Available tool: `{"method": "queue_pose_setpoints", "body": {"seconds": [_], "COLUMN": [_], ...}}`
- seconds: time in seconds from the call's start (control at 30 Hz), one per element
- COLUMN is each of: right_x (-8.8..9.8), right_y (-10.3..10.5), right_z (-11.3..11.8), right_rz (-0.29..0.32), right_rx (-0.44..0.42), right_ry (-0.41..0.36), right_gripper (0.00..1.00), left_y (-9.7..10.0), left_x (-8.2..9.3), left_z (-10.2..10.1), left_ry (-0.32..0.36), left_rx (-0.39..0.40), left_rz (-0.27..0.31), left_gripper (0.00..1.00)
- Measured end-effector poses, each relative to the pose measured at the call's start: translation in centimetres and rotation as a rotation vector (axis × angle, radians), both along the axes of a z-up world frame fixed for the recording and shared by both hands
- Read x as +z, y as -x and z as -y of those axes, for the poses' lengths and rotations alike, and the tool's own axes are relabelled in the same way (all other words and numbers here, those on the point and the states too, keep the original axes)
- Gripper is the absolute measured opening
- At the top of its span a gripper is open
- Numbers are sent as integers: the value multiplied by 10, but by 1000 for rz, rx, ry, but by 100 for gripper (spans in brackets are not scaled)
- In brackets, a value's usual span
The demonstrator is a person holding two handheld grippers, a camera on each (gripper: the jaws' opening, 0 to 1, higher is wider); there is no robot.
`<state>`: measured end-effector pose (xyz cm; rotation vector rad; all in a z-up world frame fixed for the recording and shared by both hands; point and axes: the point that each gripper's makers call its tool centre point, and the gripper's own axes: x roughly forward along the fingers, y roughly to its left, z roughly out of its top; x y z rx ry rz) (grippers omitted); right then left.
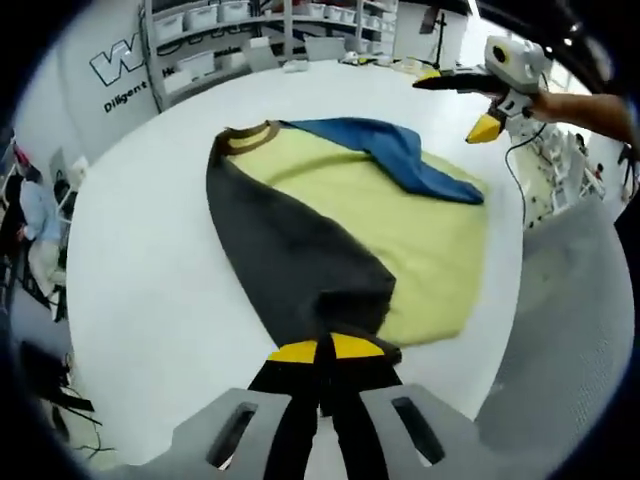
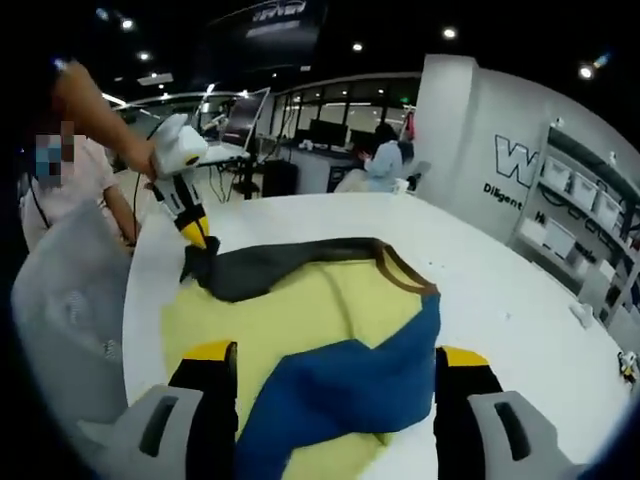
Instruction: Fold the garment on the visible template until the final outline fits inside the template.
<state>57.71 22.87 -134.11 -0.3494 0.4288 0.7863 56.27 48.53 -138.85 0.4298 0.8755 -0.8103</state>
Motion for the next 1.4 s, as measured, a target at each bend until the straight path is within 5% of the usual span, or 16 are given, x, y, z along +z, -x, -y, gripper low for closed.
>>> {"method": "queue_pose_setpoints", "body": {"seconds": [0.2,0.4,0.73,1.0,1.07,1.17,1.27,1.4], "right_x": [1,7,11,10,10,10,10,9], "right_y": [1,-4,-7,-11,-12,-13,-12,-11], "right_z": [0,2,4,9,10,11,10,8], "right_rz": [-10,-6,-2,-8,-9,-14,-16,-19], "right_rx": [-22,-42,-40,-40,-42,-48,-50,-57], "right_ry": [-35,-61,-67,-48,-46,-42,-40,-37], "right_gripper": [77,76,76,76,75,75,75,74], "left_y": [-17,-41,-61,-88,-93,-101,-103,-109], "left_x": [31,64,86,108,110,114,108,96], "left_z": [-22,-50,-79,-115,-121,-135,-145,-153], "left_ry": [-42,-37,-53,-227,-238,-342,-396,-465], "left_rx": [48,188,261,183,190,140,131,44], "left_rz": [45,71,115,271,271,316,297,342], "left_gripper": [3,3,3,3,3,3,3,3]}}
